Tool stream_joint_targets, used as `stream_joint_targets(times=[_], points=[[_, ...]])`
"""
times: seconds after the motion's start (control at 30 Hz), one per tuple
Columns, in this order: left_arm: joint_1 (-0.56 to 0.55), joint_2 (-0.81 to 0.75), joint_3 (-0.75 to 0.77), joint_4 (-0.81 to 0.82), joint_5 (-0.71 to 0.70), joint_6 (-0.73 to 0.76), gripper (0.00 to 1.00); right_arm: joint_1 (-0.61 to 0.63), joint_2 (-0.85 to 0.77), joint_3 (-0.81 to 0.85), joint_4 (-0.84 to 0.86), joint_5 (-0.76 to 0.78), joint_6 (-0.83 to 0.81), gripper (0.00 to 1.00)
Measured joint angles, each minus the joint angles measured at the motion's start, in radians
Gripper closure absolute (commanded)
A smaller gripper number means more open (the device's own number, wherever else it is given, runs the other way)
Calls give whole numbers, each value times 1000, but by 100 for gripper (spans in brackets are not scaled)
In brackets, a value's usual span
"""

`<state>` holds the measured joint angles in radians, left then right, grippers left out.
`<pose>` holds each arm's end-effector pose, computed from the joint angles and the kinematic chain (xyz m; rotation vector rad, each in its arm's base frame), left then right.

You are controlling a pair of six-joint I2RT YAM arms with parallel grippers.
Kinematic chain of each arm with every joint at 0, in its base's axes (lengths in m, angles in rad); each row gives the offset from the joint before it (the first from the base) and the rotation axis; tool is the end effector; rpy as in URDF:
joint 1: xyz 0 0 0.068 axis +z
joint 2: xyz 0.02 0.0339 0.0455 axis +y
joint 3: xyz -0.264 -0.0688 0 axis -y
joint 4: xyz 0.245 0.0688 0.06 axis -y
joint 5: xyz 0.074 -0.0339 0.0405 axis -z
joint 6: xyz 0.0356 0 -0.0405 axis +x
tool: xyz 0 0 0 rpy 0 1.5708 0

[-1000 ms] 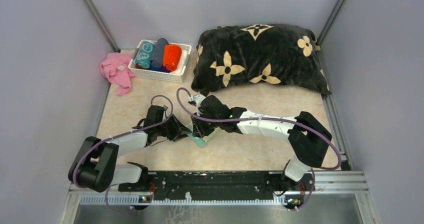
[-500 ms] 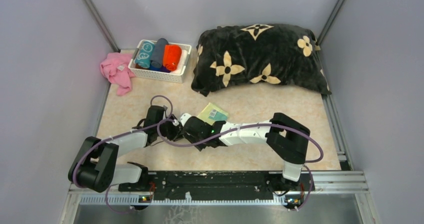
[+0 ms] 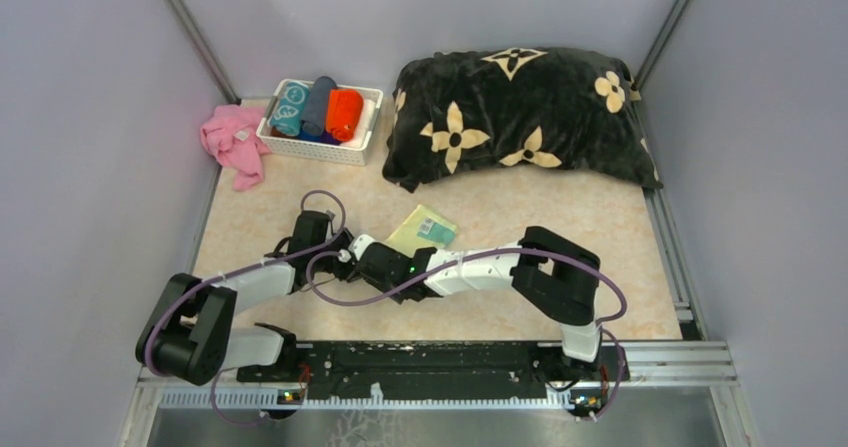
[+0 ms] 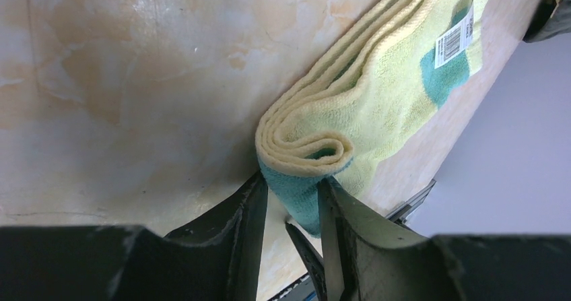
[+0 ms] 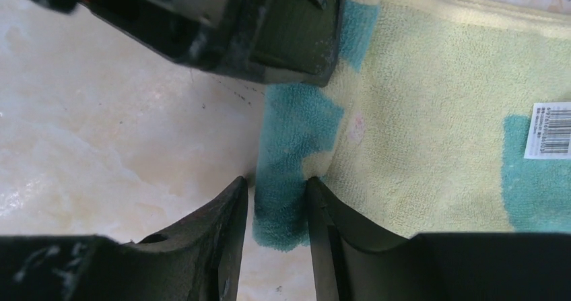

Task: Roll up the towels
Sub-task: Roll the towel at the center of the board.

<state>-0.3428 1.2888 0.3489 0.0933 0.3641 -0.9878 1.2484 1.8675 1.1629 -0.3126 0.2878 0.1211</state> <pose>0.1941 -0.0827 0.1243 -0.6555 2.5368 -0.9897 0.1298 0.3568 0.1610 -1.2643 2.1953 0.1707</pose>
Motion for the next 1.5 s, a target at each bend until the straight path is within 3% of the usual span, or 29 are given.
stream_joint_targets(times=[0.2, 0.47, 0.57, 0.73, 0.9, 1.07, 1.23, 1.5], points=[[0, -2, 0, 2, 0, -3, 53, 24, 44, 48, -16, 48, -26, 65], [0, -68, 0, -58, -27, 1, 43, 25, 63, 65, -3, 51, -40, 92], [0, -151, -3, -145, -68, 16, 42, -14, 29, 32, 36, -61, -30, 100], [0, -299, -4, -266, -123, 32, 40, -126, -17, -50, 145, -393, 56, 100], [0, -399, -8, -351, -139, 37, 40, -245, -21, -167, 346, -721, 230, 100], [0, -472, -36, -386, -129, 19, 40, -348, -14, -327, 668, -959, 507, 100], [0, -470, -64, -371, -90, 2, 40, -424, 64, -448, 1002, -1080, 785, 100], [0, -305, -61, -254, -23, -11, 44, -449, 161, -517, 1252, -1139, 1011, 100]])
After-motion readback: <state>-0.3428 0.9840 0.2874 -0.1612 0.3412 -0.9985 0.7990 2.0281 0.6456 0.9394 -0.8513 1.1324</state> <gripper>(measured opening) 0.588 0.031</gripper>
